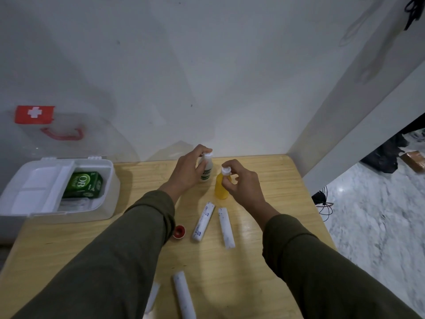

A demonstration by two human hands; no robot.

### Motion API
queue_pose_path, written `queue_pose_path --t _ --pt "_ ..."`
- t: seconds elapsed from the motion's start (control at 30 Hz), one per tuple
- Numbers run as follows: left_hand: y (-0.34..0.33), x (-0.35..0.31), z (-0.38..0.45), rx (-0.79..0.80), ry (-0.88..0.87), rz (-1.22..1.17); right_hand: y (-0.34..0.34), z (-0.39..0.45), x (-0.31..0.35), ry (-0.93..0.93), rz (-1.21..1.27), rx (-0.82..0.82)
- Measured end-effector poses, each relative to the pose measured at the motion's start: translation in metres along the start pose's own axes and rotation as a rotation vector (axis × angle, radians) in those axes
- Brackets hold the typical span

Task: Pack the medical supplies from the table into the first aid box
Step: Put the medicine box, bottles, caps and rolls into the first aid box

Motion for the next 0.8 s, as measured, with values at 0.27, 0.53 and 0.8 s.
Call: queue_pose_path --t 0.27,0.53,0.8 --pt "0.067 -0.006 -0.029 -0.063 -0.058 0.005 -0.005 0.014 0.066 0.056 0.000 -0.102" --pt "0.162 0.010 -0.077 -0.126 -0.106 -0.012 -0.038 0.031 0.159 0.052 0.072 -0.179" --pt "0.235 0.053 -0.117 -0.174 -0.081 -0.067 -0.092 0.048 0.229 0.029 0.208 -0.176"
Point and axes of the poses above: each hand's wrist, its own z-axis towards the middle knuckle, its own y-axis out of the back of the hand, x = y × z, the point moved 3 cm from there along z, towards the middle knuckle, and after that the axes turned 12 degrees about x, right-handed, at the moved point
